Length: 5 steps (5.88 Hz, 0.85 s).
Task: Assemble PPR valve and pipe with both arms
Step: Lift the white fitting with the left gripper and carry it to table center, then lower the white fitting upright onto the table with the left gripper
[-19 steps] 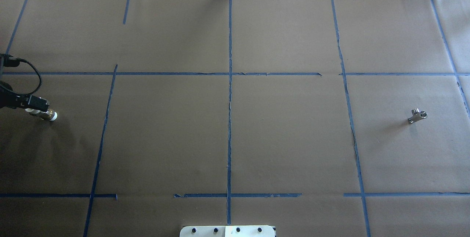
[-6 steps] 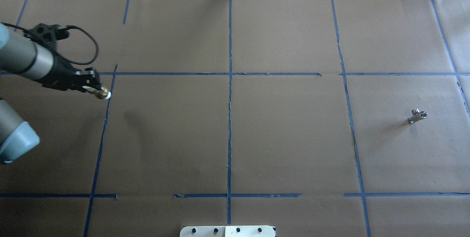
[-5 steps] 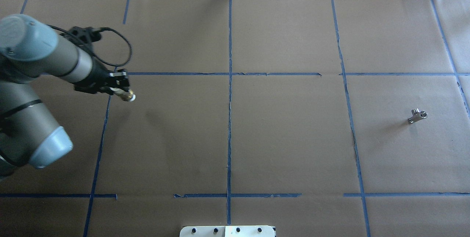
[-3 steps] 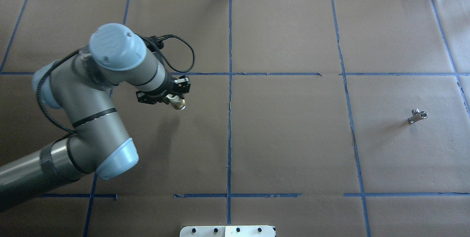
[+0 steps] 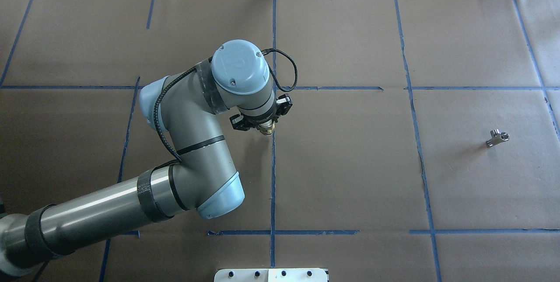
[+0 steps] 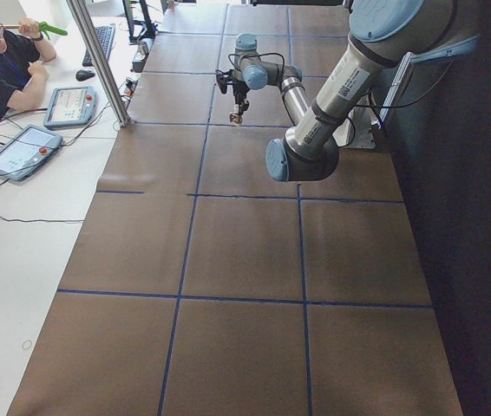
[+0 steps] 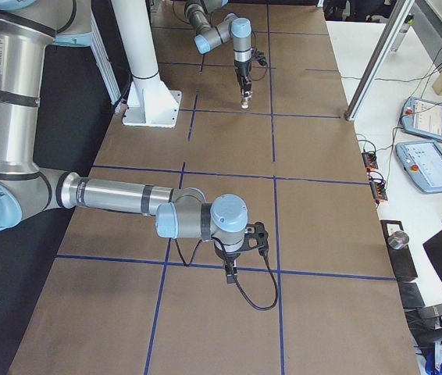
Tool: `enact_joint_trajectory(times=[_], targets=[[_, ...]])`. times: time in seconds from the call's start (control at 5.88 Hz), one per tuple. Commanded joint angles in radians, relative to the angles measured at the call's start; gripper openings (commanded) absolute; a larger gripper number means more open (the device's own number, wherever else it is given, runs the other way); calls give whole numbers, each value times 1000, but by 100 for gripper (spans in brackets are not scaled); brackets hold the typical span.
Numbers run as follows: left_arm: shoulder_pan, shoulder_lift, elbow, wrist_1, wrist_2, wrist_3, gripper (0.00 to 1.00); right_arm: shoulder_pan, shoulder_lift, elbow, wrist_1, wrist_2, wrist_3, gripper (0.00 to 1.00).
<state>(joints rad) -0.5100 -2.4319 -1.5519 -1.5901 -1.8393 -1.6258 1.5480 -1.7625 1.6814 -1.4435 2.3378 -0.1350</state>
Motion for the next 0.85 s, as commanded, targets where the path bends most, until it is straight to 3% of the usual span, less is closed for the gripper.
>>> enact_joint_trajectory(times=[0.0,0.51,0.68], targets=[[31,-12,23,-4,9,-5,0,-3,0,0,0,0,2,100],[39,-6,24,-7,9,-5,1,-3,0,0,0,0,0,100],[41,-4,23,-8,9,-5,16,-3,0,0,0,0,0,100]])
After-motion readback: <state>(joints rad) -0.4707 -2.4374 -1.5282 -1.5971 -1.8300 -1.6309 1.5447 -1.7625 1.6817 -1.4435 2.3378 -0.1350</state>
